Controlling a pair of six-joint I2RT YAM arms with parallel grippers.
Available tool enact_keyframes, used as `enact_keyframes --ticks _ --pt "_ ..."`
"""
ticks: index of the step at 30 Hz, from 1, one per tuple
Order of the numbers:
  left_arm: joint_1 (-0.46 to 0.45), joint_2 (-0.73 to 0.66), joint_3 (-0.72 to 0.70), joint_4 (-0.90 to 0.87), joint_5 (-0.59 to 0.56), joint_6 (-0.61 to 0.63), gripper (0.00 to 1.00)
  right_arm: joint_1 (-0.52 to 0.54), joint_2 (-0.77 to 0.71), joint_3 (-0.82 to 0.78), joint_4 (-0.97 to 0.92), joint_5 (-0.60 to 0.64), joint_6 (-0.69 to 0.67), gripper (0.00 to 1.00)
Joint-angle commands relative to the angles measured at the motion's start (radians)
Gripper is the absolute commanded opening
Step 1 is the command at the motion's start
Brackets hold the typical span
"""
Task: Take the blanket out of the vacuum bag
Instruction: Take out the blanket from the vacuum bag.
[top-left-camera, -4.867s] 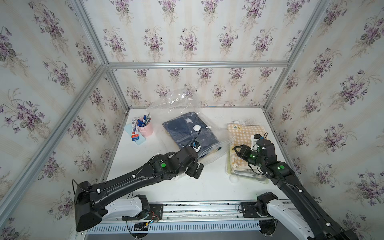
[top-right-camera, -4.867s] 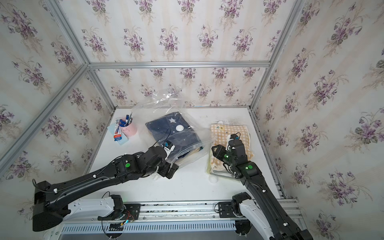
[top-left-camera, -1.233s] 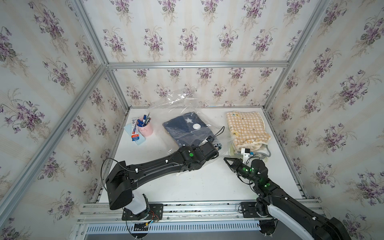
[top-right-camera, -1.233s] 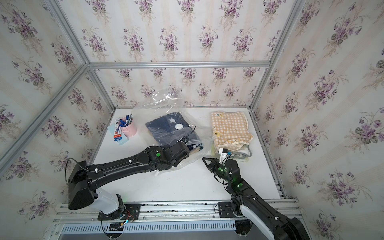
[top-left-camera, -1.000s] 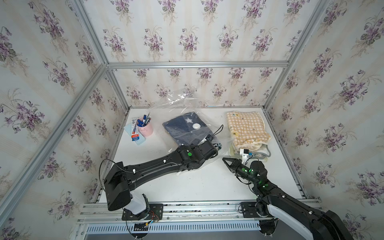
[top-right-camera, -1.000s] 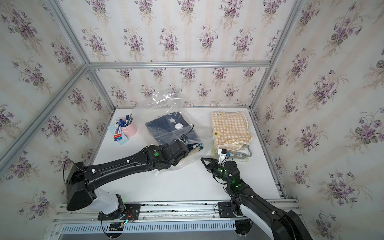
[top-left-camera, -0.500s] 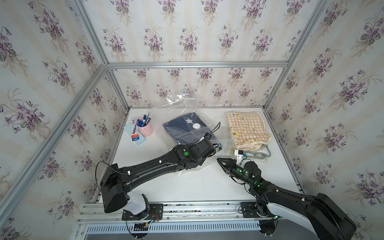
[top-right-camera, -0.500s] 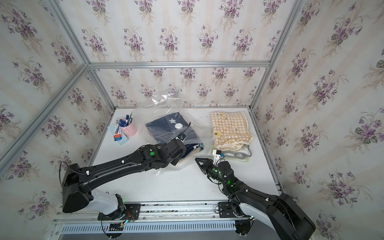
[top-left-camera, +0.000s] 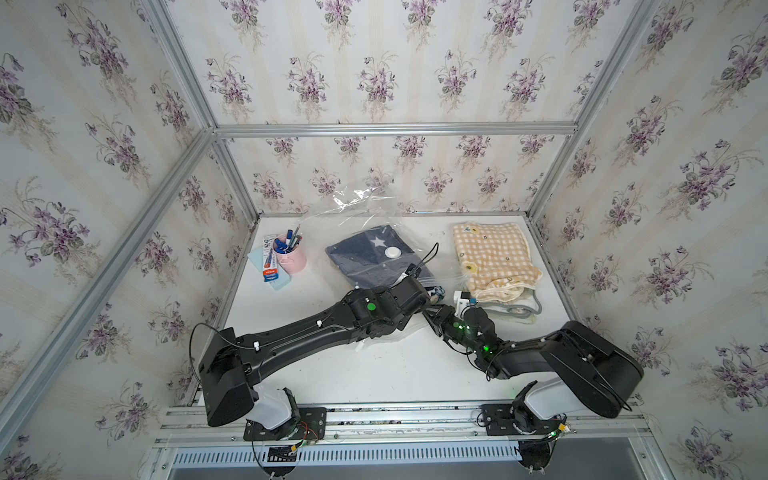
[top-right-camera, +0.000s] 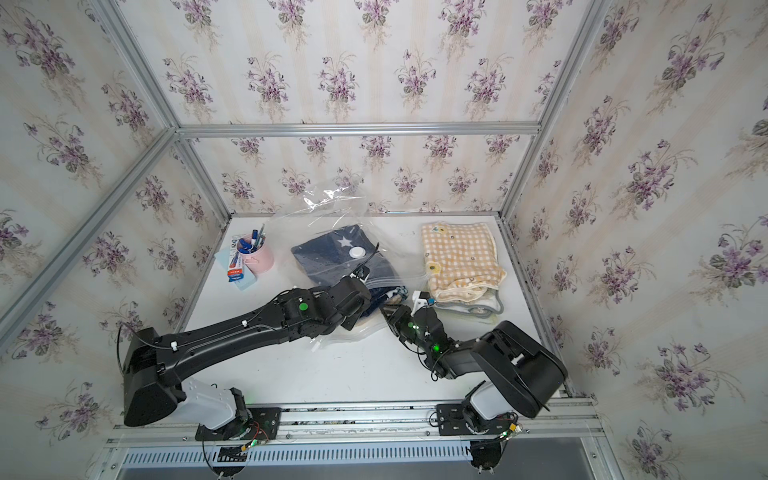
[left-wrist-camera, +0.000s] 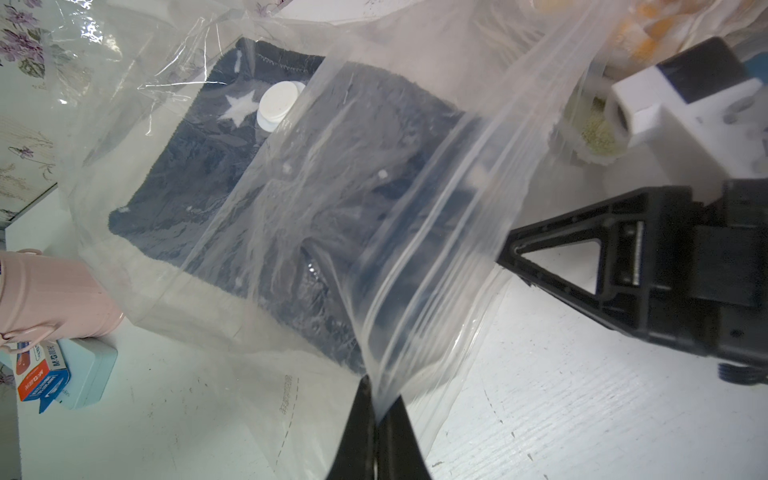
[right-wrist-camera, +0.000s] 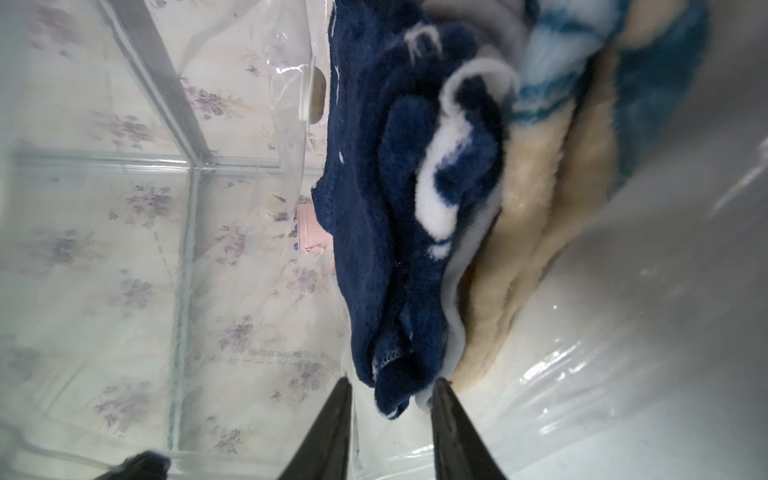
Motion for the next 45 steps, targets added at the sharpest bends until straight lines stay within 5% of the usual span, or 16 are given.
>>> enact_keyframes --ticks 1,14,45 --pt "0.003 -0.015 -0.009 0.012 0.002 -0.015 0.0 0.01 0.076 0.033 0.128 -0.024 0.019 0.38" --pt "0.017 -0.04 -0.054 0.04 0.022 -0.026 0.0 0.027 0.204 0.126 0.091 -0.018 0.01 0.45" --pt "0.034 -0.12 -0.106 0.048 0.034 -0.03 0.0 0.036 0.203 0.13 0.062 -0.036 -0.002 0.49"
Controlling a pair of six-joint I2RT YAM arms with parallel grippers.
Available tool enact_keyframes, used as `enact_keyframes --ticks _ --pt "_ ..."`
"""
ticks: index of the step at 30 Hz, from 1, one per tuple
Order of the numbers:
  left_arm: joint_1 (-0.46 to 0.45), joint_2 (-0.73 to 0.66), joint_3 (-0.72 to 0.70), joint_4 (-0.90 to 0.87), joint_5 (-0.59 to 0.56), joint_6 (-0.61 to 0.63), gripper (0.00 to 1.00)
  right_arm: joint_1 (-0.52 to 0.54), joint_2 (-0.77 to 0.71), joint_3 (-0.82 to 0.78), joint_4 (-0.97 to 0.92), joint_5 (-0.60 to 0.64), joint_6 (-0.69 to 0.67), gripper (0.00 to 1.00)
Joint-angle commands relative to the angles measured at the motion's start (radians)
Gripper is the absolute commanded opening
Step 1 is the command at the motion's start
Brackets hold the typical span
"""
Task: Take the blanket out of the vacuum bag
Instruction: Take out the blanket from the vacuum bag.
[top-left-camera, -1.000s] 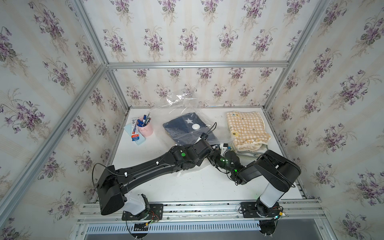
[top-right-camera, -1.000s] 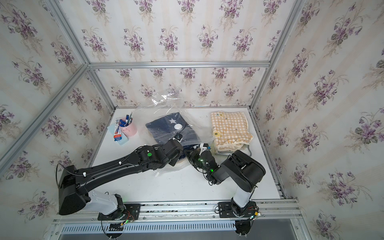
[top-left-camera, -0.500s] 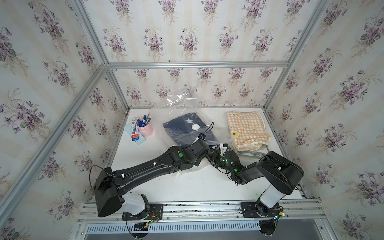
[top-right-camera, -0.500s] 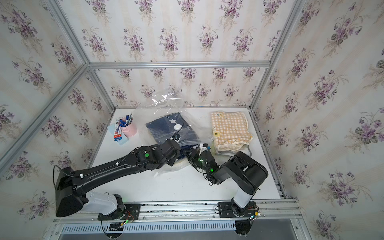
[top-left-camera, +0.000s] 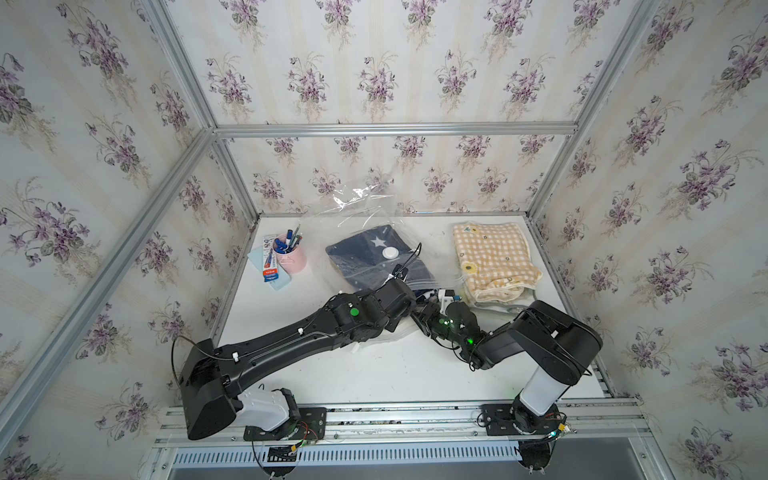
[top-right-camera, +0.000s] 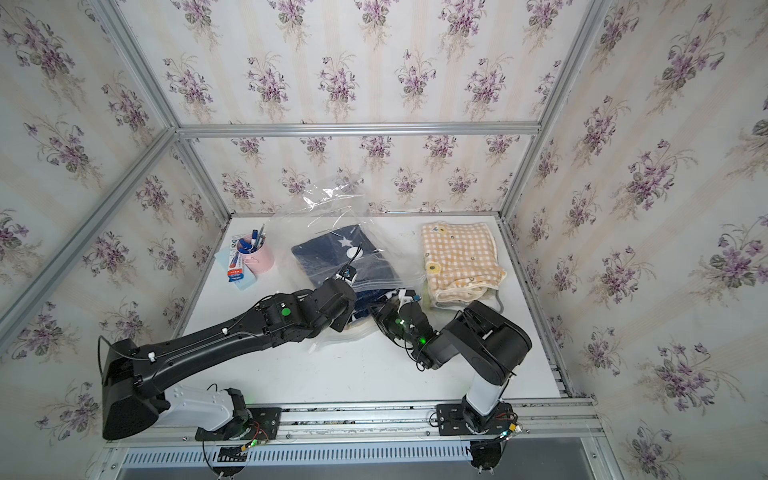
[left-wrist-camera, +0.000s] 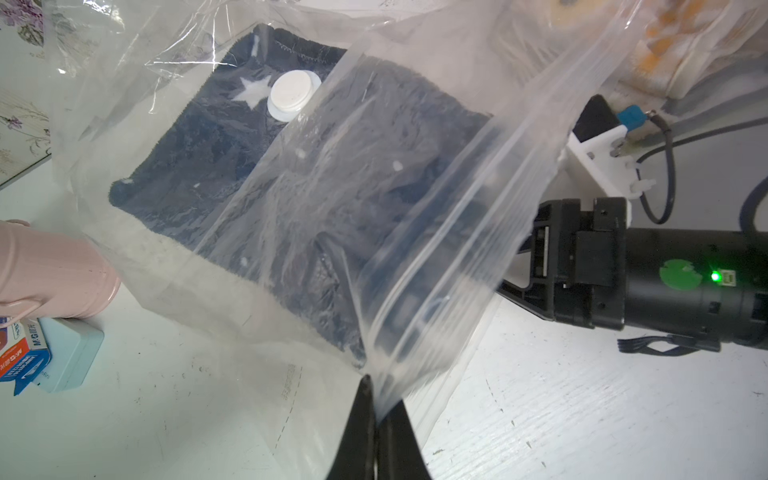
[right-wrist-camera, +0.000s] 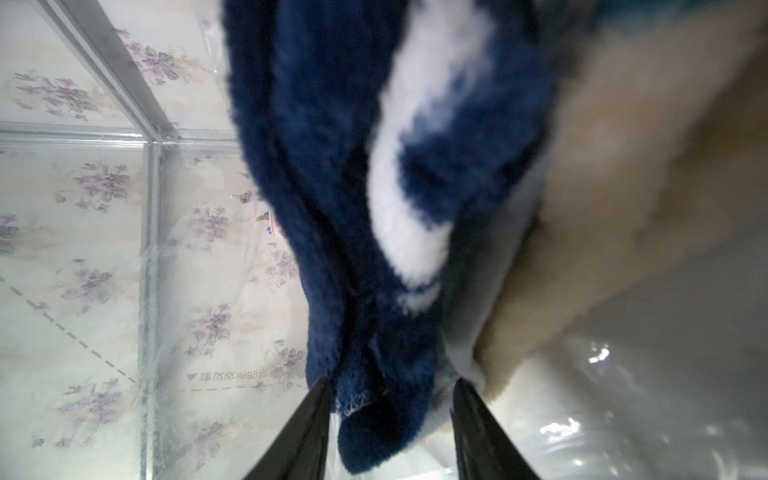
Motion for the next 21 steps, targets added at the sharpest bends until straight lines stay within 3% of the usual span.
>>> enact_keyframes --ticks 1,8,16,21 --pt "0.002 -0.01 -0.006 0.011 0.002 -0.011 0.0 0.001 0.02 0.027 0.025 -0.001 -0.01 0.49" --pt "0.002 -0.013 -0.018 0.007 0.005 -0.017 0.0 0.002 0.057 0.102 0.034 -0.038 -0.012 0.47" --pt "0.008 -0.025 -0.023 0.012 0.005 -0.013 0.0 0.001 -0.054 0.16 -0.034 -0.088 -0.018 0.45" --pt "0.01 -0.013 -0.01 0.016 0.012 -0.008 0.0 0.001 -0.048 0.19 -0.08 -0.095 -0.034 0.45"
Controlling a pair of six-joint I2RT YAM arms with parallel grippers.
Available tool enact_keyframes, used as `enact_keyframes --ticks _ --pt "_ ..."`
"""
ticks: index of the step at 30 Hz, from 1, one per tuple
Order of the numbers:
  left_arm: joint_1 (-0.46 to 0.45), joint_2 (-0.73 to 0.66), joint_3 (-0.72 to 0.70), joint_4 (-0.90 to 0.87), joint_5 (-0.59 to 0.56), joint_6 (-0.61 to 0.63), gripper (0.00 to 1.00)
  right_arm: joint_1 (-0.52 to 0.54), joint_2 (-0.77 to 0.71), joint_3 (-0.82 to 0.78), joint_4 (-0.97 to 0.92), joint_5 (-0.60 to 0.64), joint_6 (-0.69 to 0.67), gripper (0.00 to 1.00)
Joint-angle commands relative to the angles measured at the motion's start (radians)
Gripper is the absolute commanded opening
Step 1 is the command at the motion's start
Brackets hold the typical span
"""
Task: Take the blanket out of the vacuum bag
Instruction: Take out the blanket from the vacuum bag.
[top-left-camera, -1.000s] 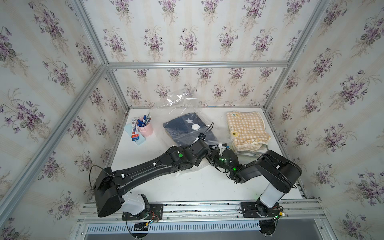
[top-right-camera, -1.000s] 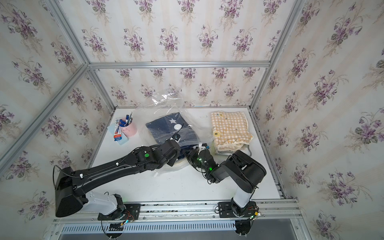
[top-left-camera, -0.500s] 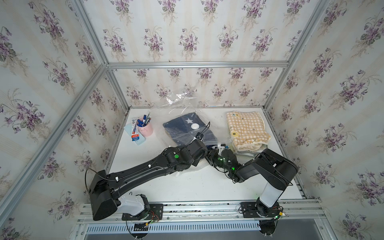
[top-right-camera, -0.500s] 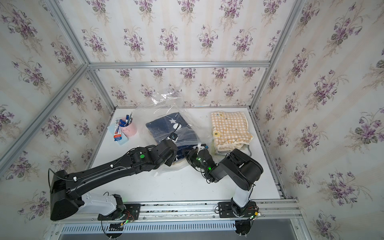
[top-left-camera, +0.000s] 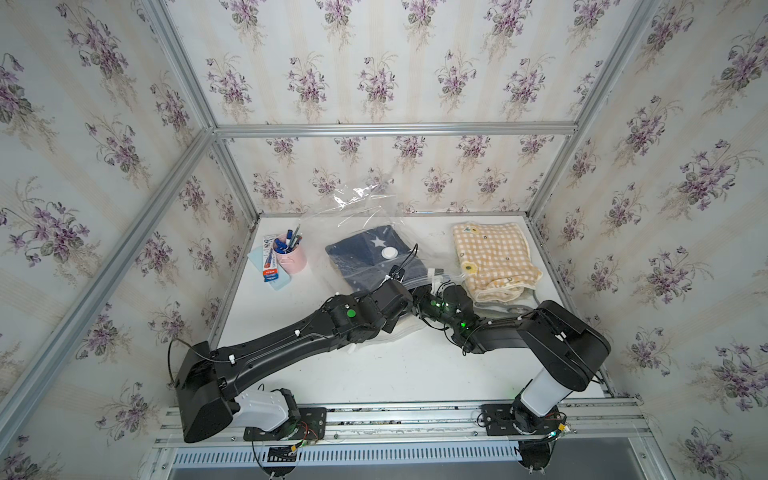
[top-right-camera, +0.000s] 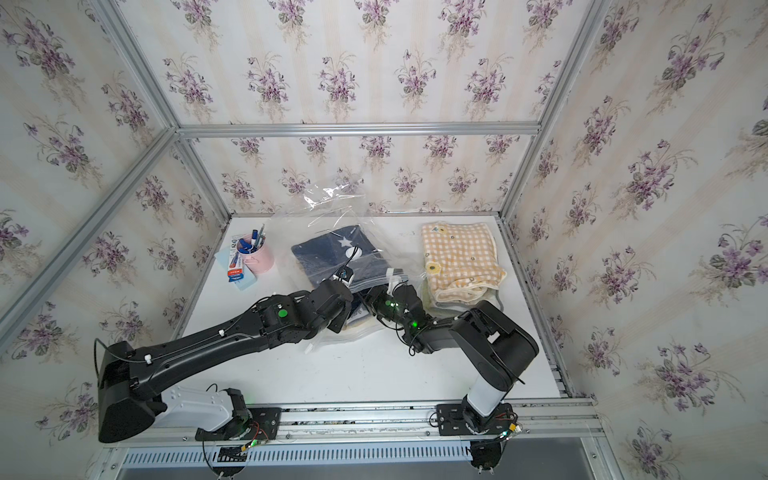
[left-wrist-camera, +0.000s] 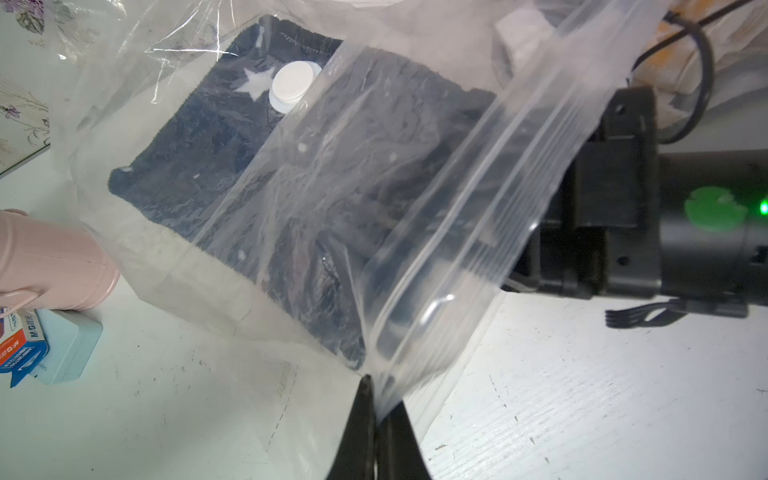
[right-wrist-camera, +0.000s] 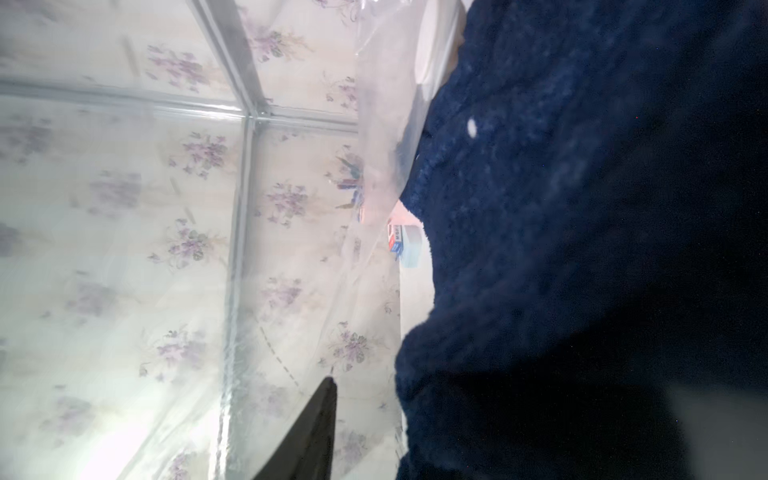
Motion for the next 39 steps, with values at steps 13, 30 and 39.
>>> enact_keyframes --ticks 13,30,39 --pt "0.004 0.012 0.016 0.009 0.017 -0.001 0.0 0.001 0.126 -0.023 0.096 -0.021 0.043 0.46" --pt "0.011 0.005 0.006 0.015 0.016 0.011 0.0 0.002 0.236 0.072 0.064 -0.024 0.104 0.5" --pt "0.023 -0.011 -0.005 0.013 0.019 0.013 0.0 0.001 0.168 0.151 0.002 -0.045 0.047 0.02"
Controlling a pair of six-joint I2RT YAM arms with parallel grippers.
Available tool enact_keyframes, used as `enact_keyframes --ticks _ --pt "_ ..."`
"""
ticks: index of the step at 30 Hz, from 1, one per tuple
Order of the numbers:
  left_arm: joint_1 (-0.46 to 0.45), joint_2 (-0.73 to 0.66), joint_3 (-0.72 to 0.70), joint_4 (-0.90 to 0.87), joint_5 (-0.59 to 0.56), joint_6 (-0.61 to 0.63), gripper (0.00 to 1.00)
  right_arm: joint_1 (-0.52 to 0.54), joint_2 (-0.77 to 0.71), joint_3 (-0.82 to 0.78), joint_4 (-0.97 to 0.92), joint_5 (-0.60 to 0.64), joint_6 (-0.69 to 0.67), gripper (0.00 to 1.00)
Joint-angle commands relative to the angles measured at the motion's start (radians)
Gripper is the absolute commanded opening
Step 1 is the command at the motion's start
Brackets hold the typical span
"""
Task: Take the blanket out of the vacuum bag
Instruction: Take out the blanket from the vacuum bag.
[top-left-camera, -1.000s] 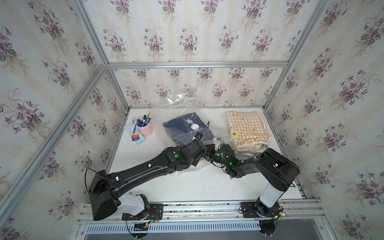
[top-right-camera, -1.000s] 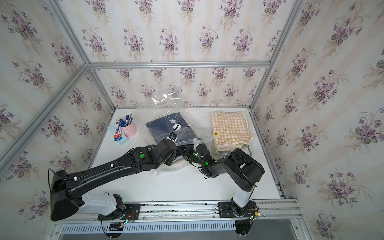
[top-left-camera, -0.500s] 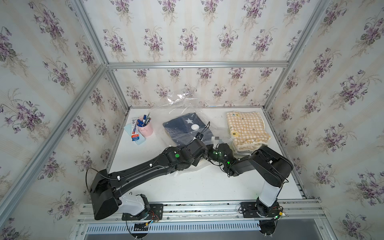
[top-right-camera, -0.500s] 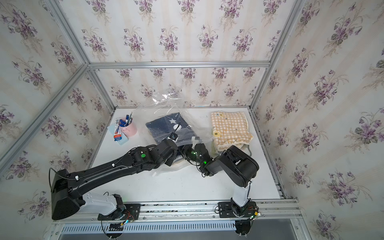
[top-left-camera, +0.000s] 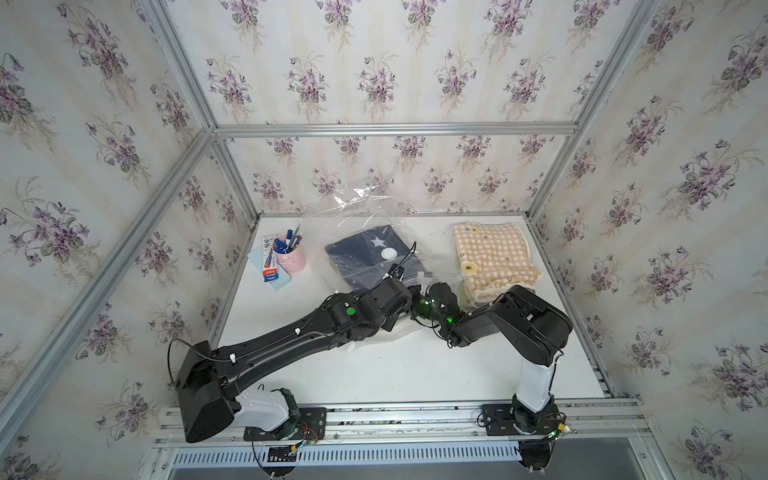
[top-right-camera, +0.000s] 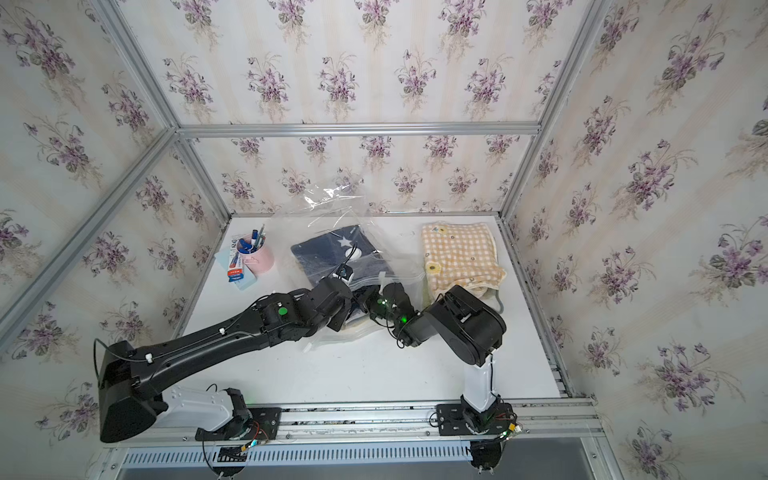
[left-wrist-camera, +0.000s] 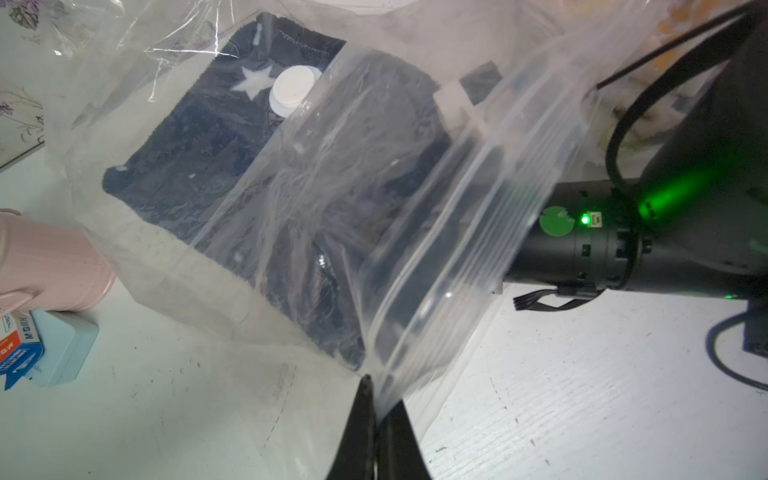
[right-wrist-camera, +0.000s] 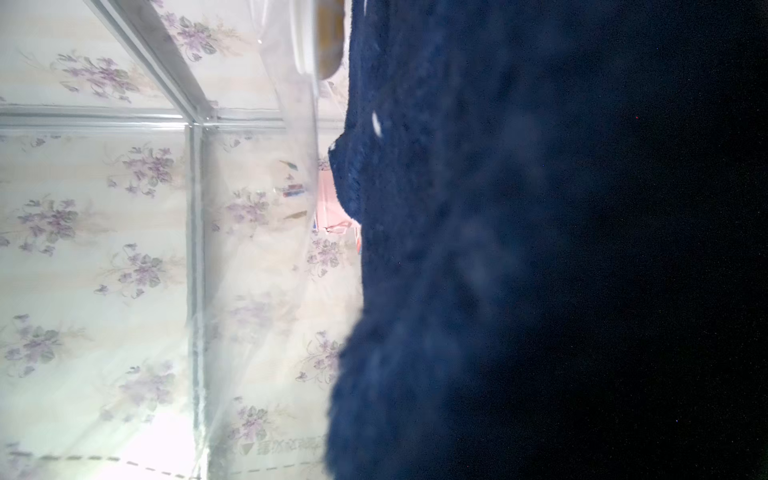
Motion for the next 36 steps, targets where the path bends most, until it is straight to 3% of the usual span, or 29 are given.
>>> enact_keyframes --ticks 1,12,18,21,36 --pt "0.005 -0.012 -0.006 0.012 0.001 0.007 0.0 0.001 -0.051 0.034 -0.037 -0.017 -0.032 0.02" --pt "0.015 -0.008 0.003 0.018 0.015 0.008 0.0 0.001 -0.057 0.029 -0.02 -0.032 -0.012 0.05" --pt "0.016 -0.011 0.0 0.015 0.02 0.003 0.0 0.001 -0.066 -0.022 -0.043 -0.028 -0.027 0.29" --pt "0.016 -0.01 -0.003 0.016 0.019 0.003 0.0 0.001 -0.076 -0.065 -0.051 -0.025 -0.038 0.37" --pt "0.016 -0.024 -0.013 0.025 0.035 -0.003 0.0 0.001 -0.044 -0.081 -0.102 0.003 -0.063 0.51"
